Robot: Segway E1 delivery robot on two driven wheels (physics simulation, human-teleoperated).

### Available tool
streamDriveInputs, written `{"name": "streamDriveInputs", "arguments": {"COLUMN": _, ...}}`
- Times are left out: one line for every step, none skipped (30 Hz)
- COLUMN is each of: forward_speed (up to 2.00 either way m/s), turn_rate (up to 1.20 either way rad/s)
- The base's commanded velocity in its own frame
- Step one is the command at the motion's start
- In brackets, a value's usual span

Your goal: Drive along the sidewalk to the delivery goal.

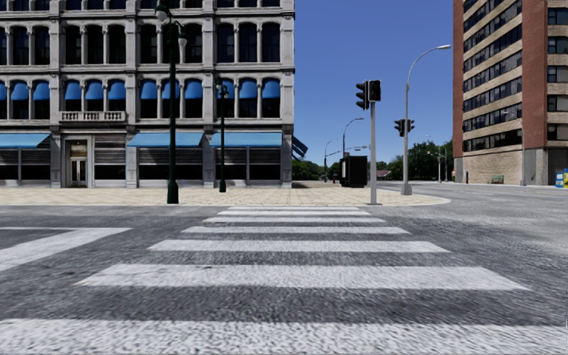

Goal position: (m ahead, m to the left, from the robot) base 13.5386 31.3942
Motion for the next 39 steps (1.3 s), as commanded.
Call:
{"name": "streamDriveInputs", "arguments": {"forward_speed": 2.0, "turn_rate": 0.0}}
{"name": "streamDriveInputs", "arguments": {"forward_speed": 2.0, "turn_rate": 0.0}}
{"name": "streamDriveInputs", "arguments": {"forward_speed": 1.32, "turn_rate": 0.0}}
{"name": "streamDriveInputs", "arguments": {"forward_speed": 1.32, "turn_rate": 0.0}}
{"name": "streamDriveInputs", "arguments": {"forward_speed": 1.28, "turn_rate": 0.0}}
{"name": "streamDriveInputs", "arguments": {"forward_speed": 1.26, "turn_rate": 0.0}}
{"name": "streamDriveInputs", "arguments": {"forward_speed": 1.26, "turn_rate": 0.0}}
{"name": "streamDriveInputs", "arguments": {"forward_speed": 1.26, "turn_rate": 0.0}}
{"name": "streamDriveInputs", "arguments": {"forward_speed": 1.26, "turn_rate": 0.0}}
{"name": "streamDriveInputs", "arguments": {"forward_speed": 1.26, "turn_rate": 0.0}}
{"name": "streamDriveInputs", "arguments": {"forward_speed": 1.26, "turn_rate": 0.0}}
{"name": "streamDriveInputs", "arguments": {"forward_speed": 1.26, "turn_rate": 0.0}}
{"name": "streamDriveInputs", "arguments": {"forward_speed": 1.26, "turn_rate": 0.0}}
{"name": "streamDriveInputs", "arguments": {"forward_speed": 1.26, "turn_rate": 0.0}}
{"name": "streamDriveInputs", "arguments": {"forward_speed": 1.26, "turn_rate": 0.0}}
{"name": "streamDriveInputs", "arguments": {"forward_speed": 1.26, "turn_rate": 0.0}}
{"name": "streamDriveInputs", "arguments": {"forward_speed": 1.26, "turn_rate": 0.0}}
{"name": "streamDriveInputs", "arguments": {"forward_speed": 1.26, "turn_rate": 0.0}}
{"name": "streamDriveInputs", "arguments": {"forward_speed": 1.26, "turn_rate": 0.0}}
{"name": "streamDriveInputs", "arguments": {"forward_speed": 1.26, "turn_rate": 0.0}}
{"name": "streamDriveInputs", "arguments": {"forward_speed": 1.26, "turn_rate": 0.0}}
{"name": "streamDriveInputs", "arguments": {"forward_speed": 1.26, "turn_rate": 0.0}}
{"name": "streamDriveInputs", "arguments": {"forward_speed": 1.26, "turn_rate": 0.0}}
{"name": "streamDriveInputs", "arguments": {"forward_speed": 1.26, "turn_rate": 0.0}}
{"name": "streamDriveInputs", "arguments": {"forward_speed": 1.26, "turn_rate": 0.0}}
{"name": "streamDriveInputs", "arguments": {"forward_speed": 1.26, "turn_rate": 0.0}}
{"name": "streamDriveInputs", "arguments": {"forward_speed": 1.26, "turn_rate": 0.0}}
{"name": "streamDriveInputs", "arguments": {"forward_speed": 1.26, "turn_rate": 0.0}}
{"name": "streamDriveInputs", "arguments": {"forward_speed": 1.26, "turn_rate": 0.0}}
{"name": "streamDriveInputs", "arguments": {"forward_speed": 1.26, "turn_rate": 0.0}}
{"name": "streamDriveInputs", "arguments": {"forward_speed": 1.26, "turn_rate": 0.0}}
{"name": "streamDriveInputs", "arguments": {"forward_speed": 1.26, "turn_rate": 0.0}}
{"name": "streamDriveInputs", "arguments": {"forward_speed": 1.26, "turn_rate": 0.0}}
{"name": "streamDriveInputs", "arguments": {"forward_speed": 1.26, "turn_rate": 0.0}}
{"name": "streamDriveInputs", "arguments": {"forward_speed": 1.27, "turn_rate": 0.0}}
{"name": "streamDriveInputs", "arguments": {"forward_speed": 1.29, "turn_rate": 0.0}}
{"name": "streamDriveInputs", "arguments": {"forward_speed": 1.3, "turn_rate": 0.0}}
{"name": "streamDriveInputs", "arguments": {"forward_speed": 1.31, "turn_rate": 0.0}}
{"name": "streamDriveInputs", "arguments": {"forward_speed": 1.31, "turn_rate": 0.0}}
